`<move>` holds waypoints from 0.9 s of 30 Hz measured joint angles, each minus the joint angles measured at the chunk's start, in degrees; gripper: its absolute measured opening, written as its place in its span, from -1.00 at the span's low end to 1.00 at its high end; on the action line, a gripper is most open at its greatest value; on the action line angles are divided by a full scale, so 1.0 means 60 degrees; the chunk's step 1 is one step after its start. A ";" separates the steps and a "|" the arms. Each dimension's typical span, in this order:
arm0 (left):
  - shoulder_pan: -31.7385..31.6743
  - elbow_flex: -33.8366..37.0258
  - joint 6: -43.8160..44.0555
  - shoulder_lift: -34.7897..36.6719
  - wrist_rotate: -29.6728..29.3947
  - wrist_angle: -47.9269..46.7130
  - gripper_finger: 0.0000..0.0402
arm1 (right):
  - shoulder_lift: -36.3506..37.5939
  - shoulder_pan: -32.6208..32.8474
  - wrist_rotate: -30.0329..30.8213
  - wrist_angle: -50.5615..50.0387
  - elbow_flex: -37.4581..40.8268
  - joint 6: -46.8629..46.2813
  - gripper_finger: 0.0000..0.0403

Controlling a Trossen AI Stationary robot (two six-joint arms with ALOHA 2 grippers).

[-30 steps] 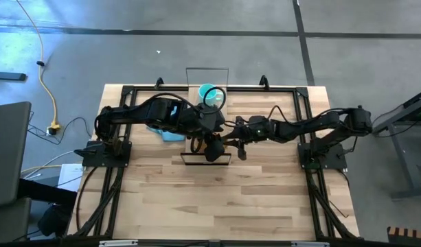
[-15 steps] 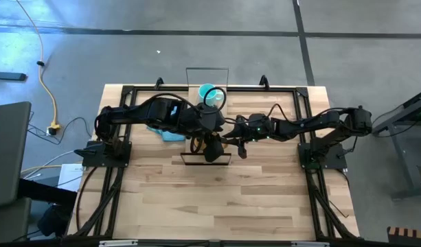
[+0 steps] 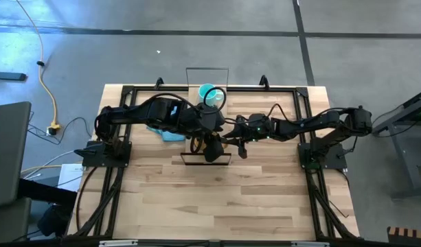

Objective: Stack small to large cups/mugs on shelf
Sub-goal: Put the yellow mug on the shelf

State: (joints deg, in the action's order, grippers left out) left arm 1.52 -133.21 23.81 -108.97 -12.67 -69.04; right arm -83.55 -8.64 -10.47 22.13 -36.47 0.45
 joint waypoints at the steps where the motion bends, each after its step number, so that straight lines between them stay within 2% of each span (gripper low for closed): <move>1: 0.0000 0.0000 0.0003 0.0000 0.0000 0.0000 -0.09 | 0.0000 0.0000 -0.0024 -0.0004 0.0000 0.0000 -0.77; 11: 0.0000 0.0000 0.0004 0.0000 -0.0004 0.0000 -0.10 | 0.0011 0.0000 -0.0264 -0.0400 0.0002 -0.0243 -0.77; 27: 0.0000 0.0000 -0.0080 0.0000 -0.0007 0.0000 -0.10 | 0.0033 0.0015 0.0139 0.0153 0.0040 0.0021 -0.77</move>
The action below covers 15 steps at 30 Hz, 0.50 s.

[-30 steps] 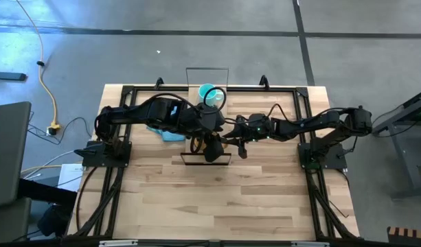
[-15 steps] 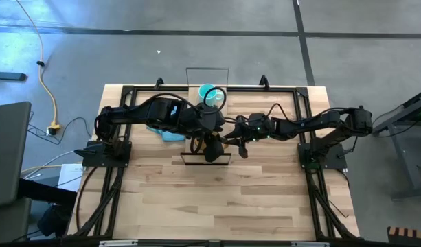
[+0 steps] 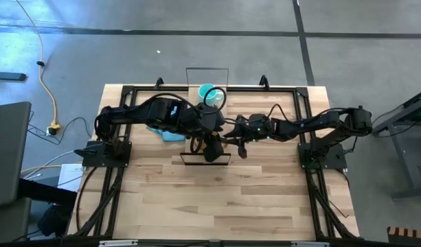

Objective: Stack small to large cups/mugs on shelf
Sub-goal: Put the yellow mug on the shelf

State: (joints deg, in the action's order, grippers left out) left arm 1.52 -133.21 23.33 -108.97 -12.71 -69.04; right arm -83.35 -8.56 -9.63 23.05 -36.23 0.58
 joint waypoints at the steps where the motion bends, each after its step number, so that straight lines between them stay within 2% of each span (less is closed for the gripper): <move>1: 0.0000 0.0000 -0.0003 0.0000 0.0000 0.0000 -0.10 | 0.0000 -0.0004 0.0055 0.0024 0.0000 0.0065 -0.77; 15: 0.0000 0.0000 -0.0007 0.0000 -0.0007 0.0021 -0.10 | 0.0002 -0.0029 0.0121 0.0202 -0.0002 0.0330 -0.77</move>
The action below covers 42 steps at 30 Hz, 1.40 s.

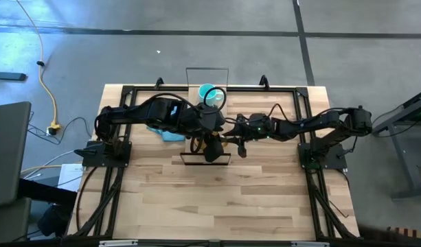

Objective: Stack small to large cups/mugs on shelf
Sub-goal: Put the yellow mug on the shelf

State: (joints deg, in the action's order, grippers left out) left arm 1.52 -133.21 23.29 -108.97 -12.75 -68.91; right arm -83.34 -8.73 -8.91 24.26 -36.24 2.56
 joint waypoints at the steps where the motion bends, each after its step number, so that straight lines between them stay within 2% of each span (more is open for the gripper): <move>1: 0.0000 0.0000 0.0002 0.0000 0.0000 0.0021 -0.09 | 0.0002 -0.0006 0.0000 0.0006 -0.0002 -0.0002 -0.77; 42: 0.0000 0.0000 0.0095 0.0000 0.0004 0.0045 -0.10 | -0.0238 -0.0048 -0.0492 0.0418 -0.0031 -0.0104 -0.77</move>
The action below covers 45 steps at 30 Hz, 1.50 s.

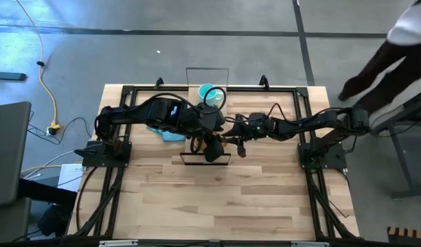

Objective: Stack small to large cups/mugs on shelf
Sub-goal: Put the yellow mug on the shelf

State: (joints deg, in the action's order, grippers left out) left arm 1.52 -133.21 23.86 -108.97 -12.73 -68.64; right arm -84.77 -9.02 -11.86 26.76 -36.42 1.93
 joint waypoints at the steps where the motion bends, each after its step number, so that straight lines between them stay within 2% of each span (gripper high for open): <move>1: 0.0000 0.0000 0.0000 0.0000 0.0000 0.0000 -0.10 | 0.0000 -0.0003 -0.0010 0.0003 0.0000 0.0000 -0.77; 30: 0.0000 0.0000 -0.0022 0.0000 0.0007 -0.0051 -0.10 | -0.0106 -0.0153 -0.0266 -0.1102 -0.0554 0.0175 -0.77; 45: 0.0001 0.0000 -0.0041 0.0000 0.0004 -0.0051 -0.09 | -0.0106 0.0228 0.0140 -0.1350 -0.0554 0.0169 -0.77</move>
State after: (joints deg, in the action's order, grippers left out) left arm 1.53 -133.21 23.61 -108.97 -12.71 -68.95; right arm -85.41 -7.65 -11.02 18.67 -39.75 2.95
